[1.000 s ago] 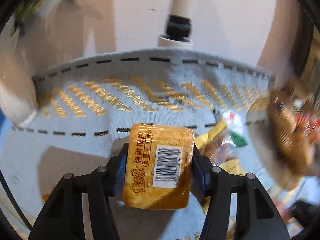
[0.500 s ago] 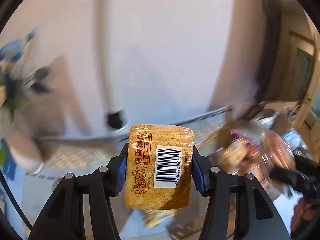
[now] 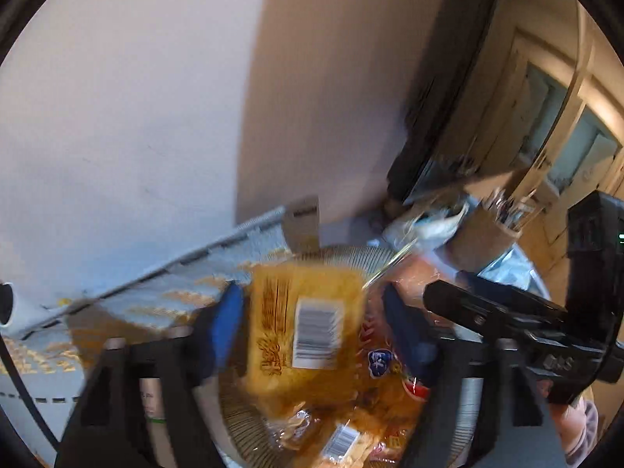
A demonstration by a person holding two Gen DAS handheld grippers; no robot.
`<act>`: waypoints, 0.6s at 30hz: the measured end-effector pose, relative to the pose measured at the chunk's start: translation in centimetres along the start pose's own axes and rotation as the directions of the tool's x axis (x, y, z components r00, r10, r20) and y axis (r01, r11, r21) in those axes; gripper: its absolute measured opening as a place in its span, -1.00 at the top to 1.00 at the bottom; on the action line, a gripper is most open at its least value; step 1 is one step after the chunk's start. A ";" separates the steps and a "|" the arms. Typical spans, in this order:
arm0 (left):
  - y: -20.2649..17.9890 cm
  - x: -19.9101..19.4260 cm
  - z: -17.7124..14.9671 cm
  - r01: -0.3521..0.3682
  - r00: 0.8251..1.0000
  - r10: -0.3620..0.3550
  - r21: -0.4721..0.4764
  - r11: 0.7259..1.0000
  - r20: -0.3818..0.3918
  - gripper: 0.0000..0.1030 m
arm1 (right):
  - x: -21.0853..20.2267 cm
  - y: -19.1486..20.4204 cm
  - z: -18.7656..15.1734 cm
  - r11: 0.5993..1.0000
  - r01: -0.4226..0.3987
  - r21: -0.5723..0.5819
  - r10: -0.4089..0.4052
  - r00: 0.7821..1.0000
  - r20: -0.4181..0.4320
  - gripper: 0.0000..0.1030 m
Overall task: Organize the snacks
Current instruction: 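Carry both packs over the amber bowl and open both tools to release them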
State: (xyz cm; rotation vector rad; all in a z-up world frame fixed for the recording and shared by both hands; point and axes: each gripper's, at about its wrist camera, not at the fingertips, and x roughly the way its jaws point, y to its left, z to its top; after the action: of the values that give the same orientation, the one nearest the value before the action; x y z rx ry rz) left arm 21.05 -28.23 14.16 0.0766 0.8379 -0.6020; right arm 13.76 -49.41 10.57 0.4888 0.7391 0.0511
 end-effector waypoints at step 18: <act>6.9 -8.4 -1.6 -0.250 0.964 0.254 -0.059 0.966 0.084 -0.60 | -2.4 6.3 -0.4 0.997 -0.071 -0.016 0.072 0.996 0.060 -0.84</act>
State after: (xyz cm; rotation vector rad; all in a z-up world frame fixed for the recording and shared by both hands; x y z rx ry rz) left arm 19.26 -18.04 17.95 0.1095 0.7400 -0.3425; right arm 12.53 -44.18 14.65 0.5021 0.6617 0.1079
